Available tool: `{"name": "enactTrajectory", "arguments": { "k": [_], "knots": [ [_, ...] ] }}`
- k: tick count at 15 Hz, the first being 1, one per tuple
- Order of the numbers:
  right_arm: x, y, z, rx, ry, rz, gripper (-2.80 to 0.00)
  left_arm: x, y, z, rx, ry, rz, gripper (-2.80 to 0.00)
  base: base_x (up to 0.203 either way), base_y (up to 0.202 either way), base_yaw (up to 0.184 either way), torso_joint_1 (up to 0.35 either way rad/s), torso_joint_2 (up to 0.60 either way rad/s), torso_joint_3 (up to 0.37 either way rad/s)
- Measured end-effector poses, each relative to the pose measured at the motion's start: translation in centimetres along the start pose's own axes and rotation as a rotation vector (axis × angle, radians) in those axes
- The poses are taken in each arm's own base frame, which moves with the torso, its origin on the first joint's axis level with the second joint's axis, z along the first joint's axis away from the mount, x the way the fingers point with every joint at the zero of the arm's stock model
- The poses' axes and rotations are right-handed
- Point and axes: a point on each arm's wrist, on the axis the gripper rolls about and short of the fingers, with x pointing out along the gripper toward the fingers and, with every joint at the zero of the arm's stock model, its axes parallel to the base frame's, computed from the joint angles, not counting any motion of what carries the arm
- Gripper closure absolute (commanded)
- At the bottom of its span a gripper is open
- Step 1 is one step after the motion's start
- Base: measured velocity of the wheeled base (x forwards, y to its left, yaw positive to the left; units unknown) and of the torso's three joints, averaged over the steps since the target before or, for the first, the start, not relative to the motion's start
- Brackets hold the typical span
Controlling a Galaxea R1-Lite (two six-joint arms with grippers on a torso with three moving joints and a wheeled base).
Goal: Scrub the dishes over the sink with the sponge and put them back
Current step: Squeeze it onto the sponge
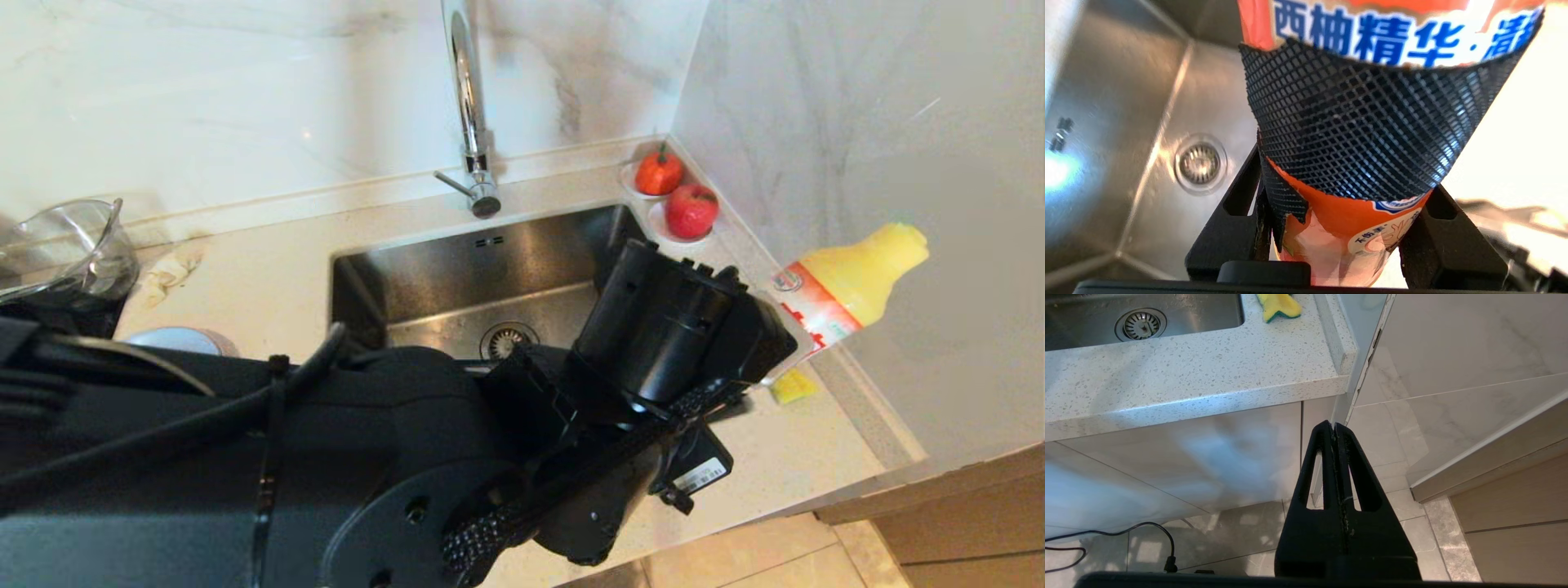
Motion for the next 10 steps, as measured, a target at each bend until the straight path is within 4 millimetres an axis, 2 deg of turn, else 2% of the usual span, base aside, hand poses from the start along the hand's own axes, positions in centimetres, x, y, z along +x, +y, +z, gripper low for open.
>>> {"name": "enactTrajectory", "arguments": {
  "k": [4,10],
  "knots": [
    [0.0,0.0,0.0,0.0,-0.001,0.0,0.0,0.7,-1.0,-1.7,0.08,0.073,0.0,0.0,0.0,0.0,0.0,0.0,0.0,0.0],
    [0.0,0.0,0.0,0.0,0.0,0.0,0.0,1.9,-1.9,-3.2,0.18,0.156,0.032,0.0,0.0,0.0,0.0,0.0,0.0,0.0]
  ]
}}
